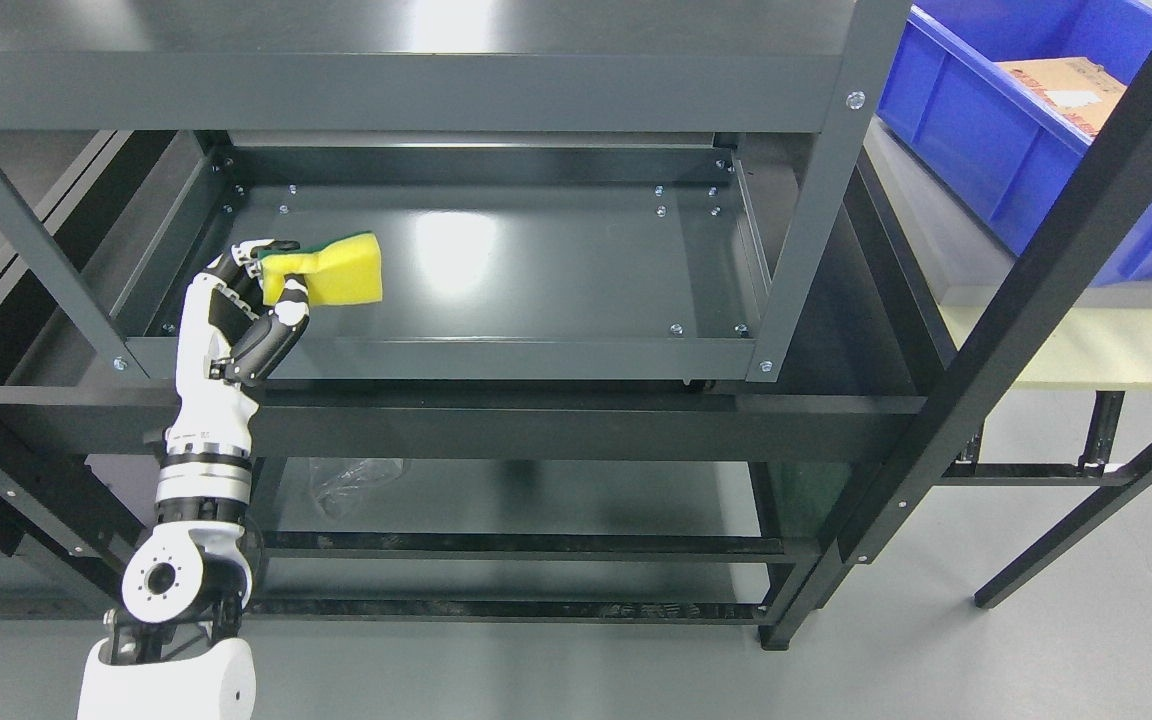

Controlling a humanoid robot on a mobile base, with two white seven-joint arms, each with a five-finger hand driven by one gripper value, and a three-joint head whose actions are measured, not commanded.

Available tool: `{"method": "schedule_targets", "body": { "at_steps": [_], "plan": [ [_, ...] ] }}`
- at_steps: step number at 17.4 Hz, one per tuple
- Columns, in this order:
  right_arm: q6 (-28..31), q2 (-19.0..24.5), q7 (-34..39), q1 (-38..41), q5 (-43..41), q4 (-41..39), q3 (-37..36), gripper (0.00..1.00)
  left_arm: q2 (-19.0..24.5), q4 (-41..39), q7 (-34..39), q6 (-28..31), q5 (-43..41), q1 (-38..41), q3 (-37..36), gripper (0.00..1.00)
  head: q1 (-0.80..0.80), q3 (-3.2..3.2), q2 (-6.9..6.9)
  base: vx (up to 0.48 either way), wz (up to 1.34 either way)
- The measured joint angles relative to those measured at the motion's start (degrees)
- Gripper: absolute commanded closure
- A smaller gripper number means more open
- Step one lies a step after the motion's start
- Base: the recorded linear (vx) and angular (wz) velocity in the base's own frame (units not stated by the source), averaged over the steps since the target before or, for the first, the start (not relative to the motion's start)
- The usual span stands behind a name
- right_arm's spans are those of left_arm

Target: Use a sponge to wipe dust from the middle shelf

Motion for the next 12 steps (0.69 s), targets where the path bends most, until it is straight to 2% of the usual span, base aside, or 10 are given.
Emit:
{"method": "schedule_targets", "body": {
  "at_steps": [5,12],
  "plan": [
    [0.0,0.0,0.0,0.0,0.0,0.0,0.0,0.0,-0.02,-0.91,-0.7,-2.28,0.04,3.43,0.95,0.99,0.0,0.0,0.0,0.0,0.0],
    [0.0,0.0,0.0,0.0,0.0,0.0,0.0,0.0,-0.05,-1.61,-0.82,-2.45,0.1,5.06,1.76,0.99,0.0,0.0,0.0,0.0,0.0]
  ]
}}
